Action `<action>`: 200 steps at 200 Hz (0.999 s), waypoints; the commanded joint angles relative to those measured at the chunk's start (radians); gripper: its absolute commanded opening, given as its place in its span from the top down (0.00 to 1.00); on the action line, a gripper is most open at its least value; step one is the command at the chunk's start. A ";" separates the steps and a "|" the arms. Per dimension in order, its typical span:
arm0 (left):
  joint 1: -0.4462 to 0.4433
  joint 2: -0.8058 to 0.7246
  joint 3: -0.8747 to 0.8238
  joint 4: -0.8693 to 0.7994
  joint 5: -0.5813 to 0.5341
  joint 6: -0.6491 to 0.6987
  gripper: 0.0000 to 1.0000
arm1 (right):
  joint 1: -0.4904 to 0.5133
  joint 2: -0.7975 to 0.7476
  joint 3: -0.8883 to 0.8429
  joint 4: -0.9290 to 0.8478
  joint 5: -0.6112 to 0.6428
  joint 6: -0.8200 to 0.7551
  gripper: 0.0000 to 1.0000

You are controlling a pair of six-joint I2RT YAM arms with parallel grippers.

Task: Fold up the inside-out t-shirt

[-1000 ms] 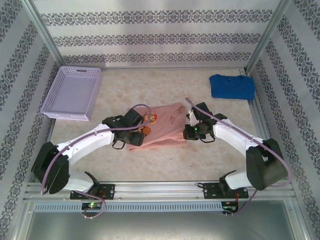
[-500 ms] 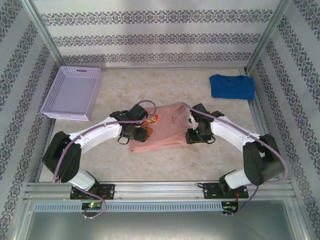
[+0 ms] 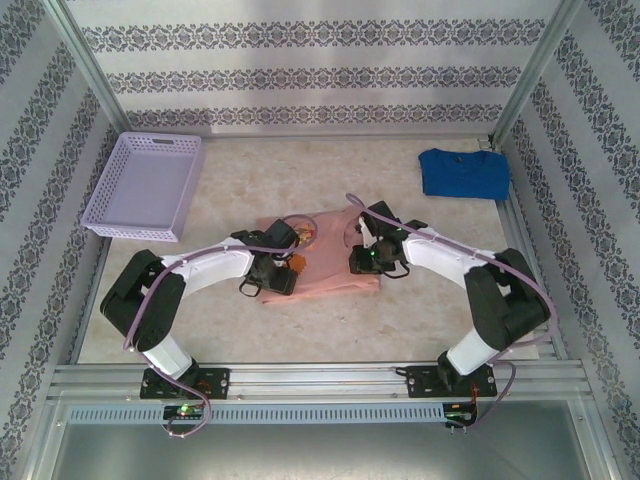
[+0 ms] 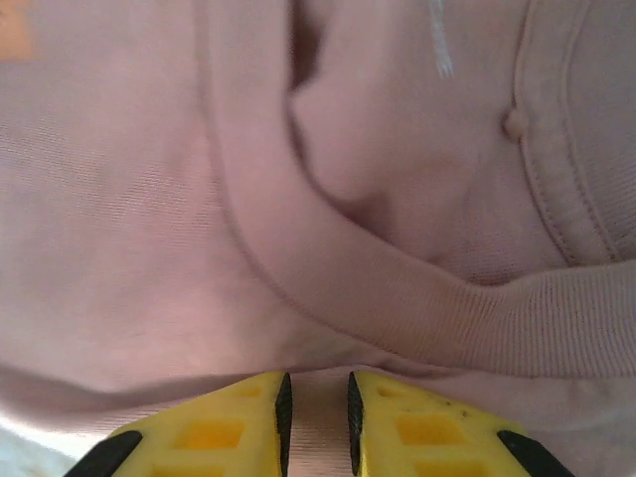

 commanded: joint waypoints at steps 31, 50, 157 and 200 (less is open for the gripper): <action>-0.158 -0.002 -0.046 0.058 0.091 0.033 0.36 | -0.064 0.089 0.100 -0.117 0.150 -0.118 0.76; -0.184 -0.063 -0.010 0.057 0.094 0.032 0.35 | -0.073 0.070 0.154 -0.160 0.203 -0.192 0.74; 0.170 0.150 0.331 0.149 0.270 0.003 0.37 | 0.072 -0.038 -0.084 0.454 -0.156 0.250 0.68; 0.195 0.345 0.435 0.148 0.241 0.002 0.42 | 0.086 0.064 -0.115 0.386 -0.083 0.265 0.74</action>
